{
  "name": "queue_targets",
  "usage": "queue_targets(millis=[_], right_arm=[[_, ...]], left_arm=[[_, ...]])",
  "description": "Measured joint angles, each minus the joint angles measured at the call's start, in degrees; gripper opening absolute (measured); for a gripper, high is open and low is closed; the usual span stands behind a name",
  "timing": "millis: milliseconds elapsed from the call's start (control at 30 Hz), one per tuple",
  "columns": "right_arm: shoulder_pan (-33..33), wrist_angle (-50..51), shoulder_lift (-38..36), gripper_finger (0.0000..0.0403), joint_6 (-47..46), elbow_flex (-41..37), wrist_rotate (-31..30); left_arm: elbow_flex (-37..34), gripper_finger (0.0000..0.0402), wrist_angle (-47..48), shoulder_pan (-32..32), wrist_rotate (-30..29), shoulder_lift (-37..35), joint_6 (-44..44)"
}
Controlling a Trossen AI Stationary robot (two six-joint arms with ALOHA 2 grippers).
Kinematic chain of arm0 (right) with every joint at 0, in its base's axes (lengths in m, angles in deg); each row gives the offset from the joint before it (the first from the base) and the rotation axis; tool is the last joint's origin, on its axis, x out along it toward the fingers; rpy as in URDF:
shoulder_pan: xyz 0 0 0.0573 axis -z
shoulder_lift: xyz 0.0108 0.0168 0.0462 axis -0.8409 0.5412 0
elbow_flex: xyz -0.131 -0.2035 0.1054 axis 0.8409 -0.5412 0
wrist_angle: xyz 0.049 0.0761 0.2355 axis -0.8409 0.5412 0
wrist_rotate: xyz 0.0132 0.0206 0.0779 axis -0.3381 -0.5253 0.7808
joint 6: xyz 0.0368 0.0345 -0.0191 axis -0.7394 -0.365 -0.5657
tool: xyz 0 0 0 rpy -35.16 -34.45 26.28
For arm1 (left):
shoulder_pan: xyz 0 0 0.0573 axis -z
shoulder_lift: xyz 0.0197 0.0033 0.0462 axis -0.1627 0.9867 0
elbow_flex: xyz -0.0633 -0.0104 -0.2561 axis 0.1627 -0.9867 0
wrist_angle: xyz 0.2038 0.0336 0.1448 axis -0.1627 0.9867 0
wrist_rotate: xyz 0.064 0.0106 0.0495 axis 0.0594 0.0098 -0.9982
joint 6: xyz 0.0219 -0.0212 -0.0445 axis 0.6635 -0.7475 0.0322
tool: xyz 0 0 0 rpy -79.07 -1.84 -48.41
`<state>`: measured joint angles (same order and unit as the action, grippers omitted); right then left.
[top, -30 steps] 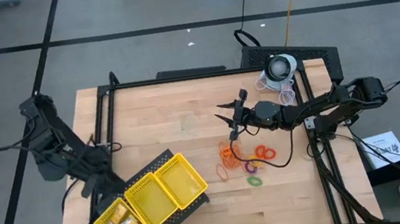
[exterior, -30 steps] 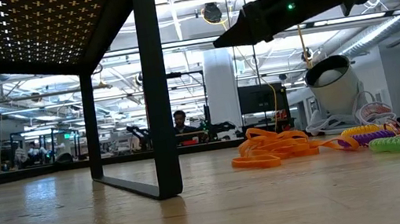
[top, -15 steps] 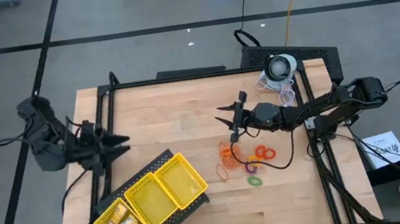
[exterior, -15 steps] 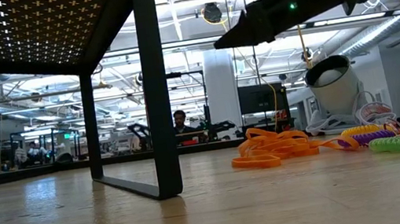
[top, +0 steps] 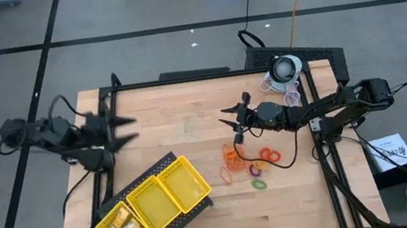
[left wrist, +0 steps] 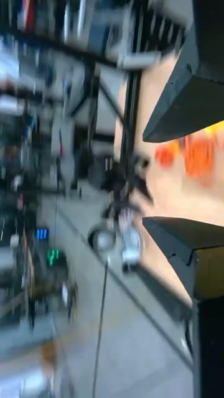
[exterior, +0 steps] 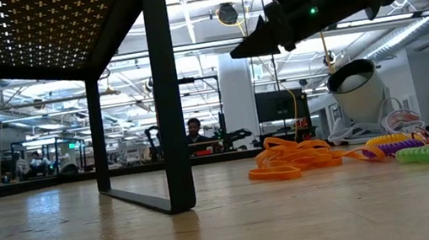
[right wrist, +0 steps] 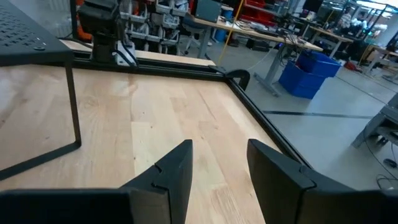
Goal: Pick & Place Office Desk Supplies
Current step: Put the orange spring keychain into the center yellow bin on the shelf
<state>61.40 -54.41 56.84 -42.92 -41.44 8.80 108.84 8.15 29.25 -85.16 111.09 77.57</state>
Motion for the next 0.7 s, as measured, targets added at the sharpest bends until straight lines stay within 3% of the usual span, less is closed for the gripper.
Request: queue_targets(millis=[233, 567, 700], right_arm=[[0.24, 0.49, 0.00, 0.0142, -1.51, 0.00, 0.11], [0.26, 0.19, 0.00, 0.0142, -2.77, 0.00, 0.11], [0.26, 1.07, 0.00, 0.0142, -3.08, 0.00, 0.12]], left_arm=[[-6.09, 0.0216, 0.20, -12.90, 4.46, -8.55, 3.45], [-29.81, 0.0216, -14.30, -23.58, 2.79, -19.57, 3.24], [-36.05, 0.0215, -17.46, -24.92, 9.57, -23.42, 0.66]])
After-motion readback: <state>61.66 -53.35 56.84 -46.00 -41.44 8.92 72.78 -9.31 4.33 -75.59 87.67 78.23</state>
